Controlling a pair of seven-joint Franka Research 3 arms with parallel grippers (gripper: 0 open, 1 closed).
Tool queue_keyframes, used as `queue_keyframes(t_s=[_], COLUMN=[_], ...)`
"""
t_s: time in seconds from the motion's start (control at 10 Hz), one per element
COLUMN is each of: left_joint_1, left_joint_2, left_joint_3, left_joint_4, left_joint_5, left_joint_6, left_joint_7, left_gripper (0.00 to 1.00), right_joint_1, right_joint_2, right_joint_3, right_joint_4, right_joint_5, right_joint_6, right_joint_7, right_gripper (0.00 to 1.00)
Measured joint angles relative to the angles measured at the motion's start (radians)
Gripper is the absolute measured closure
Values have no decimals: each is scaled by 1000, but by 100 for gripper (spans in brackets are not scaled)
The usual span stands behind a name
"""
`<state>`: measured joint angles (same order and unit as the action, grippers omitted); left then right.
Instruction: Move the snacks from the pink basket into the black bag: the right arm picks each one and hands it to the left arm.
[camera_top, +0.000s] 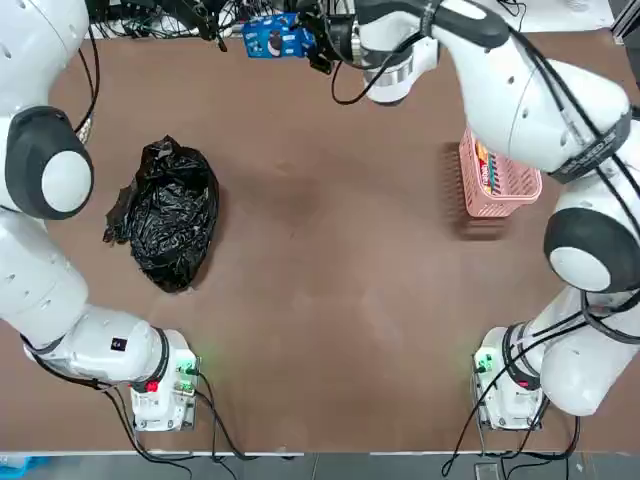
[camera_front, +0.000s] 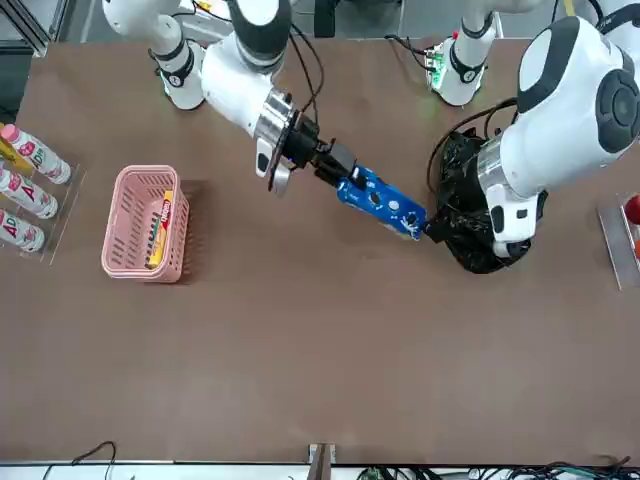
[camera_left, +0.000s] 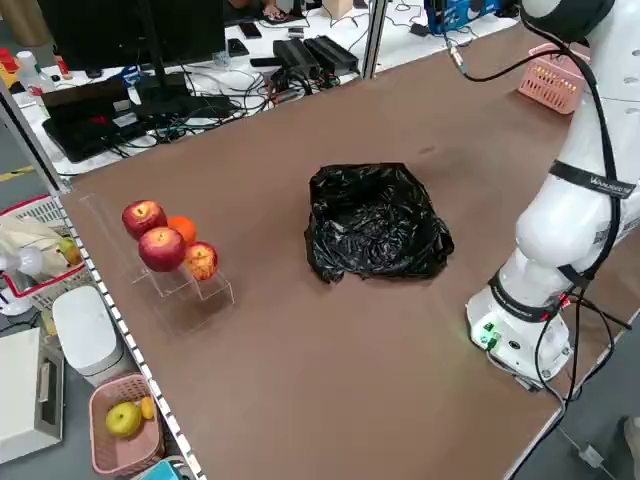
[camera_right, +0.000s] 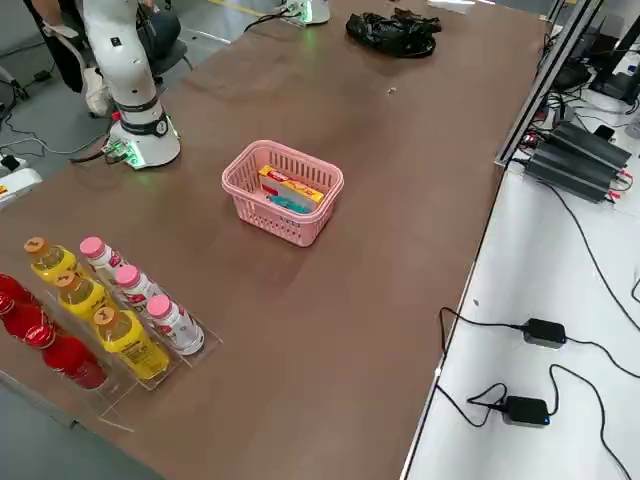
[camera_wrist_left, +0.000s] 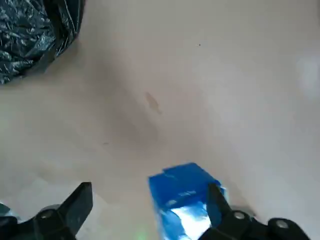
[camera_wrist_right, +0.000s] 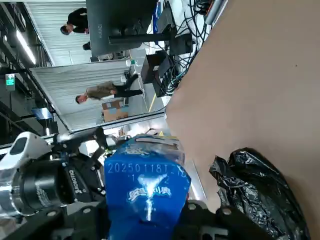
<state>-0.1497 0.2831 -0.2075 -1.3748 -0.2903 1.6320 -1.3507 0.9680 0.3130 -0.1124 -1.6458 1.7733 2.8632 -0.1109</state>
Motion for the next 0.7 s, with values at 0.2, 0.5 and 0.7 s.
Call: queue_keyframes(t_s=[0.2, 0.5, 0.7], left_joint_1=[4, -8, -16], left_joint_2=[0, 6, 11], left_joint_3=[3, 2, 1], left_joint_4=[0, -2, -3], left_joint_5=[0, 0, 0], left_joint_6=[12, 20, 38], left_joint_7=[-70, -123, -158], left_gripper=[0, 0, 0], right_joint_1=[4, 6, 25], right_joint_2=[18, 19, 24], right_joint_3=[-4, -7, -7], right_joint_4=[24, 28, 35], right_joint_5=[8, 11, 12], right_joint_6=[7, 13, 54], right_joint_7=[2, 7, 22], right_gripper=[56, 56, 56])
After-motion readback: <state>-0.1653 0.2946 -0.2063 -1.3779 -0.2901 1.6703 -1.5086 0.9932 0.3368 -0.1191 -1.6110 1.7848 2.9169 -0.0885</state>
